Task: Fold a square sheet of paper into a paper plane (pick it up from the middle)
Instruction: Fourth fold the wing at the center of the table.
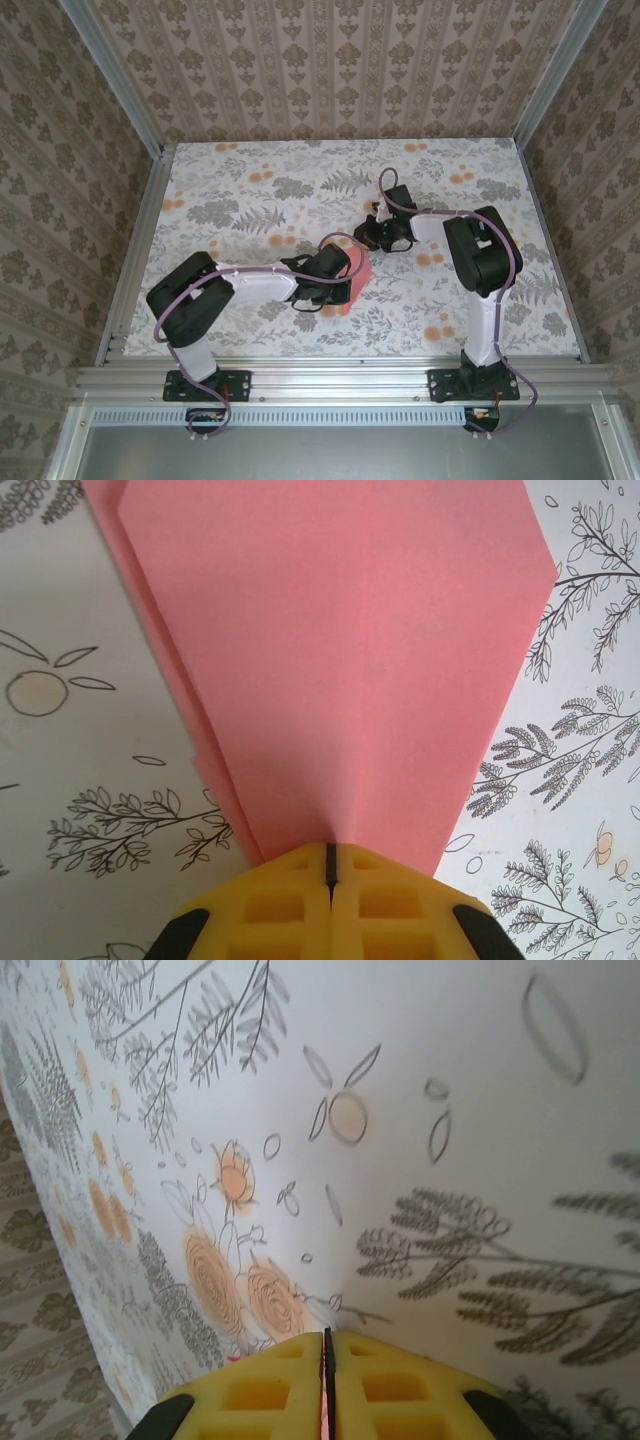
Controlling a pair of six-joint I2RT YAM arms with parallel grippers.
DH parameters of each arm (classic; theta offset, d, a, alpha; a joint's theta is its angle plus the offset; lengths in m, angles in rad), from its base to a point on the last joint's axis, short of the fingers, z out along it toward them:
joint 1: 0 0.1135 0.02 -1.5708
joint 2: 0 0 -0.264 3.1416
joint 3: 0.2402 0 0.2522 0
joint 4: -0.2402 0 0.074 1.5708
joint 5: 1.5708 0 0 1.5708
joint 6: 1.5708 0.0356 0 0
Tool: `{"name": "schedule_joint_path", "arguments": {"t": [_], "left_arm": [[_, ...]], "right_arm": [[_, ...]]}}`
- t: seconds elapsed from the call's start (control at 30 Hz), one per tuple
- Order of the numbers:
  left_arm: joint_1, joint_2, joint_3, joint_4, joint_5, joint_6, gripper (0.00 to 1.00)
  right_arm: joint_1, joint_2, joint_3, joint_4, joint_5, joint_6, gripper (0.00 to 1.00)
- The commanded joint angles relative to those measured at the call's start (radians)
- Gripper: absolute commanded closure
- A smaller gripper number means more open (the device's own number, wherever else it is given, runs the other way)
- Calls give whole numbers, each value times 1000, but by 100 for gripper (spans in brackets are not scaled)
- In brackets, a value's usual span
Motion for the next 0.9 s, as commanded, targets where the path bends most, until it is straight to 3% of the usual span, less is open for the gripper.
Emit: {"name": "schedule_joint_path", "arguments": {"t": [0.0,0.23,0.4,0.6,0.77,0.87], "left_arm": [[-24,39,-47,-148,22,13,100],[-25,35,-48,-148,17,13,100],[-24,9,-18,-161,25,31,99],[-10,-152,68,-189,12,71,82],[64,-269,8,-145,10,46,69],[128,-272,-38,-110,72,44,64]], "right_arm": [[-17,39,27,-72,106,-36,88],[-21,36,50,-96,98,-44,89],[-40,-70,96,-172,58,-85,86],[-46,-249,70,-329,113,-184,72],[-45,-410,-112,-299,105,-147,62],[-39,-488,-226,-278,95,-126,60]]}}
